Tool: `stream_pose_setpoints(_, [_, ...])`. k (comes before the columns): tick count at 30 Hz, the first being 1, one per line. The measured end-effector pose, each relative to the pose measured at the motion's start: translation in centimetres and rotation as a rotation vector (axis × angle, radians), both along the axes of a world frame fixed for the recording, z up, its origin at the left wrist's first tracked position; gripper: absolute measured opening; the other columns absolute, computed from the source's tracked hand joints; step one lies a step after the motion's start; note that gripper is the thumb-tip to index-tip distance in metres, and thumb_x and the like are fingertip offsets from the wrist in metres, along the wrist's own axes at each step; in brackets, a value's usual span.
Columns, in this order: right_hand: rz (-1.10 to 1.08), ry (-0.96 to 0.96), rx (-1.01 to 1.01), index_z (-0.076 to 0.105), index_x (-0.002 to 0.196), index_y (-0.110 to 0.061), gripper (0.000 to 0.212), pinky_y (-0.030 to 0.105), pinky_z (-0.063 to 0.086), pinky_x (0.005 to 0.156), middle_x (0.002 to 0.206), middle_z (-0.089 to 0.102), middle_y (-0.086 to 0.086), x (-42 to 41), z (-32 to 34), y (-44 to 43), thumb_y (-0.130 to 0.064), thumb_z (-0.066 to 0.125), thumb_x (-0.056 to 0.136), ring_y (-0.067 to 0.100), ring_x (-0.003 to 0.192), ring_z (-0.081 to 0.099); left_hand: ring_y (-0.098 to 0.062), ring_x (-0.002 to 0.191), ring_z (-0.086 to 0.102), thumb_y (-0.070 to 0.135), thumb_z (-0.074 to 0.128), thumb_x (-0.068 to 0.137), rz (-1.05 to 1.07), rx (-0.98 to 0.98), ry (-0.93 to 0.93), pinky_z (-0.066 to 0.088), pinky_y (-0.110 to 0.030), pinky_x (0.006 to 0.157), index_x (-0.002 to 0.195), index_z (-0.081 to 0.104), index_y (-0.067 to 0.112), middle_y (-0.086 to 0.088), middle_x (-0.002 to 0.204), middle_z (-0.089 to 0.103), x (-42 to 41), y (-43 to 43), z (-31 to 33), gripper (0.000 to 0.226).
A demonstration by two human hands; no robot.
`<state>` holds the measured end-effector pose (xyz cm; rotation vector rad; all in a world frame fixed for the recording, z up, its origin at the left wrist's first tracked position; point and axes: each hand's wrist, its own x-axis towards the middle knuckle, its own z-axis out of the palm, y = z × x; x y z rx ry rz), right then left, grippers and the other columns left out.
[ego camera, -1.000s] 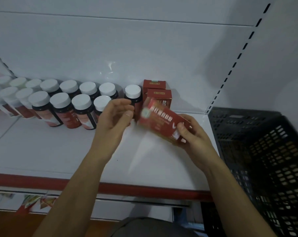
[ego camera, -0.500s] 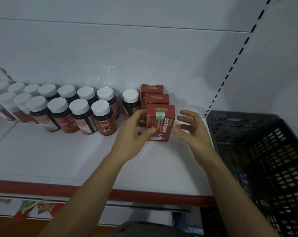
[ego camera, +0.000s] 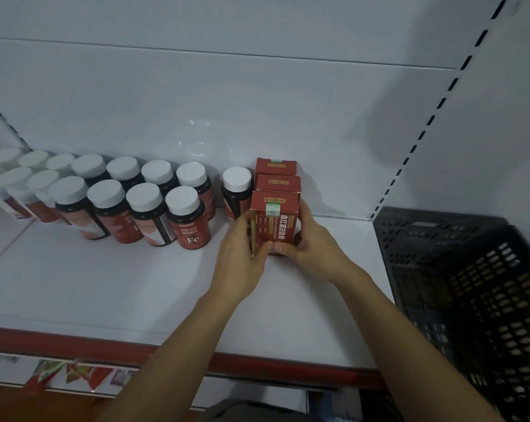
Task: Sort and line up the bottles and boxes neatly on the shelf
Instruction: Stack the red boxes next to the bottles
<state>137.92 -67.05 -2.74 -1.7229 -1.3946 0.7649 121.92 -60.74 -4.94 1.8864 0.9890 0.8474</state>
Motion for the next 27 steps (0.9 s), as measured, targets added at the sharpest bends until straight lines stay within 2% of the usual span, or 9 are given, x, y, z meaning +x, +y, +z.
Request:
stream_pose_setpoints(3, [0.005,-0.006,-0.018,0.016,0.155,-0.038,0.093,0.001,0.044,0.073,0.119,0.057,-0.029,0.0,-0.1,0.1,-0.034,0.08,0.086,-0.02,0.087,0.059,-0.015,0.129,0.056,0.008,0.069,0.093,-0.014,0.032,0.053,0.049,-0.043,0.108,0.148,0.042,0.027,0.006,0.14,0.058,0.0,-0.2,0.1,0.065])
stream_pose_setpoints(8, [0.004,-0.022,-0.03,0.018,0.154,-0.037,0.09,-0.003,0.041,0.074,0.113,0.053,-0.038,0.0,-0.5,0.3,-0.024,0.078,0.088,-0.027,0.09,0.055,-0.013,0.126,0.057,0.003,0.066,0.091,-0.033,0.061,0.108,0.048,-0.032,0.106,0.15,0.041,0.027,0.007,0.14,0.059,-0.2,0.0,0.4,0.068])
stream_pose_setpoints(13, [0.038,-0.043,-0.04,0.018,0.155,-0.035,0.088,0.001,0.042,0.078,0.123,0.056,-0.024,-0.8,-0.6,1.3,-0.025,0.076,0.09,-0.011,0.096,0.057,-0.013,0.125,0.057,0.002,0.066,0.09,-0.001,0.074,0.106,0.049,-0.034,0.104,0.146,0.042,0.031,0.007,0.137,0.059,-1.1,0.6,0.2,0.068])
stream_pose_setpoints(16, [0.045,-0.053,-0.044,0.019,0.153,-0.039,0.085,0.003,0.041,0.08,0.124,0.056,-0.025,-1.2,-0.7,1.8,-0.025,0.075,0.091,-0.013,0.097,0.057,-0.013,0.124,0.058,0.002,0.066,0.09,0.004,0.072,0.099,0.05,-0.032,0.103,0.146,0.042,0.031,0.007,0.136,0.061,-1.7,0.8,0.1,0.067])
stream_pose_setpoints(19, [0.043,-0.066,-0.035,0.022,0.152,-0.039,0.082,0.014,0.047,0.089,0.13,0.059,-0.022,-1.5,-0.7,1.9,-0.026,0.075,0.091,-0.005,0.106,0.061,-0.012,0.122,0.06,0.002,0.064,0.092,-0.004,0.051,0.104,0.048,-0.025,0.099,0.15,0.04,0.029,0.008,0.136,0.062,-1.8,0.8,0.0,0.068])
stream_pose_setpoints(22, [0.043,-0.057,-0.019,0.022,0.154,-0.039,0.083,0.022,0.05,0.096,0.135,0.059,-0.02,-1.6,-0.9,1.7,-0.027,0.075,0.09,0.001,0.116,0.061,-0.012,0.119,0.061,0.0,0.06,0.092,0.01,0.015,0.083,0.05,-0.027,0.099,0.155,0.032,0.028,0.007,0.134,0.063,-1.7,0.5,-0.2,0.075])
stream_pose_setpoints(25, [0.031,-0.046,-0.02,0.025,0.152,-0.039,0.076,0.02,0.049,0.096,0.134,0.058,-0.024,-2.0,-1.3,1.4,-0.029,0.071,0.092,-0.002,0.117,0.06,-0.011,0.12,0.06,-0.001,0.059,0.092,0.025,-0.01,0.045,0.05,-0.029,0.1,0.155,0.029,0.026,0.008,0.135,0.061,-1.7,0.1,-0.3,0.075])
stream_pose_setpoints(27, [0.022,-0.038,-0.014,0.027,0.152,-0.037,0.072,0.01,0.045,0.092,0.132,0.057,-0.026,-2.2,-1.6,1.2,-0.03,0.07,0.094,-0.007,0.116,0.058,-0.011,0.121,0.06,-0.001,0.059,0.092,0.037,-0.022,0.014,0.05,-0.03,0.1,0.151,0.032,0.025,0.012,0.132,0.06,-1.8,0.1,-0.5,0.07])
